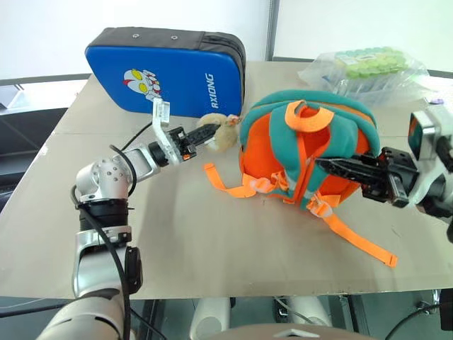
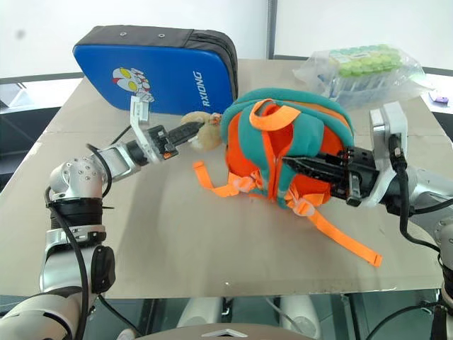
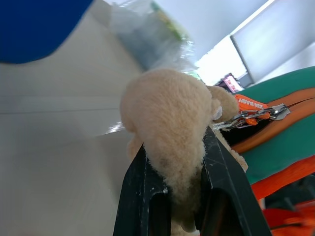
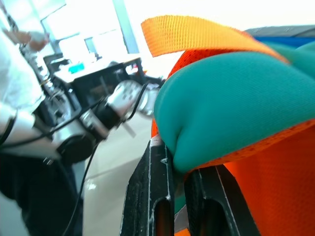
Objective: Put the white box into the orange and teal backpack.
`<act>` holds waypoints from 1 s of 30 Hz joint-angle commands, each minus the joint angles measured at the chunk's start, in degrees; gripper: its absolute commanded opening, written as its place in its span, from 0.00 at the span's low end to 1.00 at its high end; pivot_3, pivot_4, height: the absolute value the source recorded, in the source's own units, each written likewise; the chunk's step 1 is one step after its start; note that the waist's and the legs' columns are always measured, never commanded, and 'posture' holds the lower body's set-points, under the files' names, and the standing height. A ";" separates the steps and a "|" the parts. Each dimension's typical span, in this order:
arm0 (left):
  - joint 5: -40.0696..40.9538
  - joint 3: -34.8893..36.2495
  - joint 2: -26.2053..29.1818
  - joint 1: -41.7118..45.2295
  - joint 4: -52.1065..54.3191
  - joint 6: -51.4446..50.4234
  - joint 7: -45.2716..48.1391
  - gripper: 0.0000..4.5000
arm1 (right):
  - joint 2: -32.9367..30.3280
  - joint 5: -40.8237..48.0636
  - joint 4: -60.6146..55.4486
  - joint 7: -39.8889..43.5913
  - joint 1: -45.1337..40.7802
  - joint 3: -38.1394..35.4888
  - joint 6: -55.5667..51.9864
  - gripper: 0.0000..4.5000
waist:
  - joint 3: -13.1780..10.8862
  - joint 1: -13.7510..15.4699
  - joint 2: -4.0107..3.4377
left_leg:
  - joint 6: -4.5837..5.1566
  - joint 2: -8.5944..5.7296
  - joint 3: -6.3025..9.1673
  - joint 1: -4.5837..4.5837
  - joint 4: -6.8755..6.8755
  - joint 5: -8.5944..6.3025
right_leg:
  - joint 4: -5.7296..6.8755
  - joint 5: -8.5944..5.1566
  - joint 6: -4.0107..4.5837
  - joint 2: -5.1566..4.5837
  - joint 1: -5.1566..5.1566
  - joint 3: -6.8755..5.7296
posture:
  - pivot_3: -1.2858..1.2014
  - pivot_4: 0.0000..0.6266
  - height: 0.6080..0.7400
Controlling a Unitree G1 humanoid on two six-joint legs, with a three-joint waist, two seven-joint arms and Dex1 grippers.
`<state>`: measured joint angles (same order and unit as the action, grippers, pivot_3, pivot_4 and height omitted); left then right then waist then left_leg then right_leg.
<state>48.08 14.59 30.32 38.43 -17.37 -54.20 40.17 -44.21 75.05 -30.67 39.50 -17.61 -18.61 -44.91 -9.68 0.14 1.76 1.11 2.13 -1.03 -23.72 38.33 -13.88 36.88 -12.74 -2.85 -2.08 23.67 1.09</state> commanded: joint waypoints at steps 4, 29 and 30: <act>-9.21 -0.87 -4.13 -6.64 -1.76 5.28 -11.10 0.00 | 0.48 4.21 2.45 -3.82 -2.76 -5.51 2.32 0.00 | 0.01 0.07 0.01 | 0.00 0.02 0.00 0.00 -0.02 0.00 | 0.00 0.00 0.00 -0.01 0.00 0.02 | 0.52 0.24 1.00; -10.56 1.79 -6.54 -10.69 13.00 22.09 -6.66 0.93 | 0.72 -17.45 -2.90 -6.36 4.08 0.99 6.71 0.64 | 0.12 0.53 -0.06 | 0.00 0.00 -0.01 -0.01 -0.02 0.00 | -0.01 0.01 0.02 0.03 0.00 0.00 | 0.52 0.24 1.00; -11.45 1.07 -5.91 -11.32 13.92 23.03 -5.96 1.00 | 0.07 -17.88 -3.64 -5.66 5.44 0.24 6.84 0.75 | 0.11 0.64 -0.05 | 0.00 0.00 -0.01 -0.01 -0.03 0.00 | -0.03 0.00 0.02 0.03 0.00 0.00 | 0.52 0.24 1.00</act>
<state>37.82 15.49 22.93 27.07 -6.98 -33.65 32.88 -43.05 58.09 -31.67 32.54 -13.27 -15.84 -39.39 -9.57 0.77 1.71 1.11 2.14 -1.02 -23.76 38.29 -13.88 36.83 -12.73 -2.83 -2.05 23.67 1.06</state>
